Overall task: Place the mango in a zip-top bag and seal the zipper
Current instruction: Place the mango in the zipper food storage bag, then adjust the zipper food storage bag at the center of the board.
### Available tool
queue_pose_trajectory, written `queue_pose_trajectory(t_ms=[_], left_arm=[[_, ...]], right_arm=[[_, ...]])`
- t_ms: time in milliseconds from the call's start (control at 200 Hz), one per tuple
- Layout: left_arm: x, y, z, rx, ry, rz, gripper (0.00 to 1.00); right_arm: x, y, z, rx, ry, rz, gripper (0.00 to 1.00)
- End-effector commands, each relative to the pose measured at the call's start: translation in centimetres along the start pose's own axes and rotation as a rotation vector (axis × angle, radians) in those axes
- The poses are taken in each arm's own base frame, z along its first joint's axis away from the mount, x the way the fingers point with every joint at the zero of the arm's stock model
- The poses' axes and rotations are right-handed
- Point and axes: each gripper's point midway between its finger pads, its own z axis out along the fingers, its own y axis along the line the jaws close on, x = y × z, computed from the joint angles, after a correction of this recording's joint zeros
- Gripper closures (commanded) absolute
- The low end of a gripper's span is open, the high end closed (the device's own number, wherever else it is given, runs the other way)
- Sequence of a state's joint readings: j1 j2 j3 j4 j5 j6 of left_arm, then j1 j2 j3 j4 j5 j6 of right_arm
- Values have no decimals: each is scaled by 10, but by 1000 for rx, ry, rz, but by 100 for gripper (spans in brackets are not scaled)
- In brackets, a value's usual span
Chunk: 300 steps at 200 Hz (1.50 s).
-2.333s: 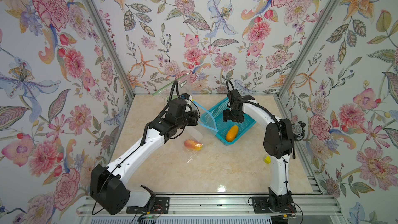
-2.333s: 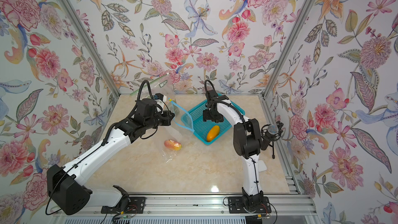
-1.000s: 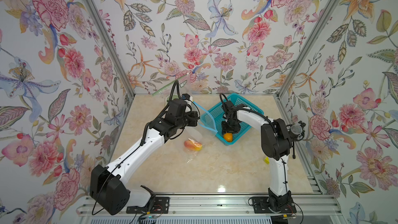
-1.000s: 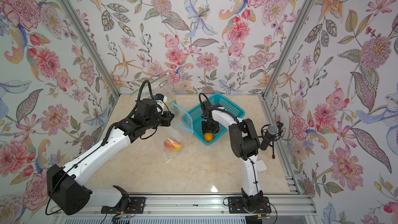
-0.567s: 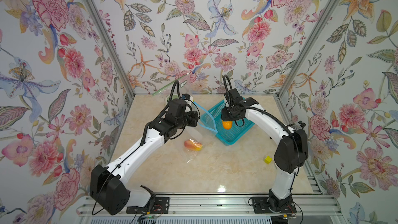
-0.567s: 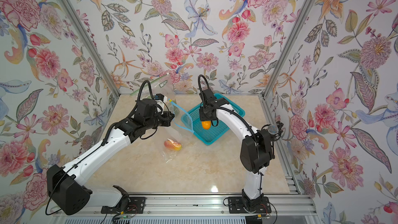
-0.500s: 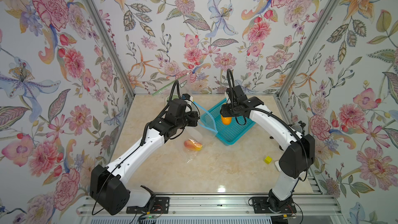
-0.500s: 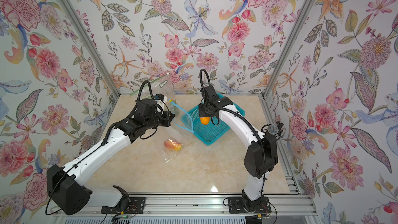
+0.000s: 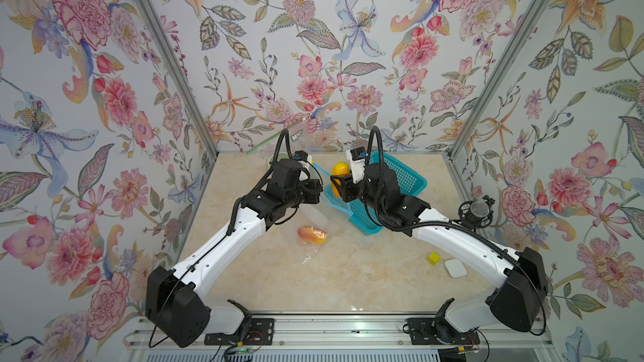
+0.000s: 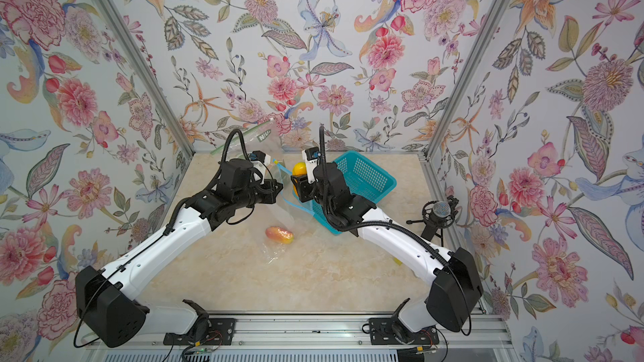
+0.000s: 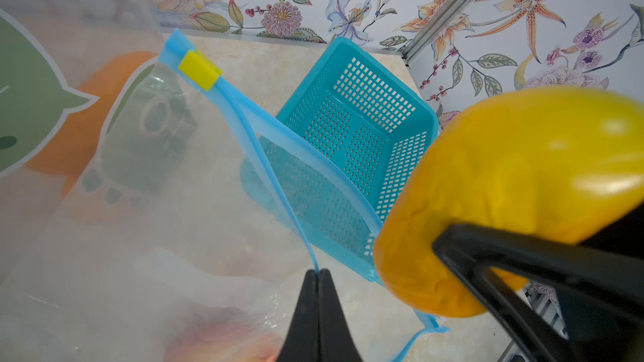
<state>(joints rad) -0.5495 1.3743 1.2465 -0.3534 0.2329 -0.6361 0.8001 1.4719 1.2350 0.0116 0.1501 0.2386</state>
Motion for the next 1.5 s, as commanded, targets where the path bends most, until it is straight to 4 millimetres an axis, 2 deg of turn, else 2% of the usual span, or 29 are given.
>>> queue_pose_trajectory(t_ms=[0, 155, 350, 550, 711, 816, 941, 1071, 1201, 1311, 1416, 1496], left_arm=[[-25, -11, -12, 40, -69, -7, 100], [-28, -14, -16, 51, -83, -8, 100], [-32, -16, -21, 57, -99, -8, 100], [-35, -19, -24, 63, -111, -5, 100], [-36, -19, -24, 67, -111, -7, 100], [-38, -19, -25, 65, -117, -9, 100], [-42, -19, -28, 54, -137, -15, 100], [-49, -21, -34, 55, -159, -11, 100], [-46, -19, -35, 43, -151, -14, 100], [-47, -20, -36, 55, -158, -23, 100], [-49, -22, -39, 64, -167, -26, 100], [-50, -23, -40, 66, -170, -31, 100]], right_arm=[[-26, 17, 1, -62, -148, 27, 69], [-8, 25, 14, -91, -108, 43, 67], [11, 24, 20, -84, -52, 47, 46], [15, 21, 16, -74, -27, 42, 33], [15, 21, 16, -74, -16, 40, 28], [5, 18, 6, -62, -29, 39, 28], [0, 13, -18, -63, -32, 38, 28], [16, 5, -48, -95, -18, 48, 25], [33, -4, -71, -94, -17, 63, 19], [51, -8, -75, -98, 11, 43, 14], [70, -14, -66, -91, 60, 28, 14], [77, -12, -59, -103, 76, 6, 16]])
